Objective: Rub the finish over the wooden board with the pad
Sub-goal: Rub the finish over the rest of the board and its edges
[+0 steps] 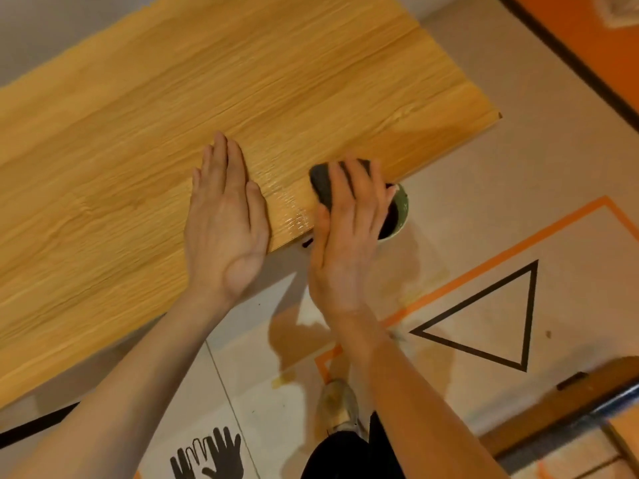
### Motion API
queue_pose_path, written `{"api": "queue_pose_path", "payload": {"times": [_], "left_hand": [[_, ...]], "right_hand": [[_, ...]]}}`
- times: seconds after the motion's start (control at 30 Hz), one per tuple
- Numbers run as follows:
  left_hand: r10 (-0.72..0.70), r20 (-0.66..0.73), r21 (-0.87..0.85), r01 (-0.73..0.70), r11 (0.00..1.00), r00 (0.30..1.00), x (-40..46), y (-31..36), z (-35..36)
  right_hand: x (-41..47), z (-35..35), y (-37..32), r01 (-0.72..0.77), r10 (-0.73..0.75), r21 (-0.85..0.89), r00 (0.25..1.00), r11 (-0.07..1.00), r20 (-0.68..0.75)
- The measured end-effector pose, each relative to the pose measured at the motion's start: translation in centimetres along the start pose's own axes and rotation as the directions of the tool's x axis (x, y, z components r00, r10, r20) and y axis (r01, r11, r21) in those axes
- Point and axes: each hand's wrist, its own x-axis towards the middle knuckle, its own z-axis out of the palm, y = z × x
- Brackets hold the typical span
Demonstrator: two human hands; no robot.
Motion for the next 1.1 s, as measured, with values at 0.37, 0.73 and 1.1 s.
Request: {"api": "queue_pose_path", "payload": {"times": [0.37, 0.73, 1.1], "left_hand": [[0.019, 0.011, -0.017, -0.019, 1.0, 1.0, -0.2, 0.3, -0.3], [-0.003, 0.039, -0.016, 0.004, 1.0, 0.999, -0.1, 0.5, -0.3], [-0.018, 0.048, 0.008, 0.018, 1.0, 0.999, -0.2, 0.7, -0.6]], "right_hand": [[7.8, -5.9, 6.9, -0.134, 0.133, 0.015, 0.991, 0.991, 0.027], [4.5, -6.4, 2.5, 0.172, -0.073, -0.225, 0.919, 0.959, 0.388], [7.1, -6.6, 2.1, 0.179, 0.042, -0.402, 0.875, 0.898, 0.482]]}}
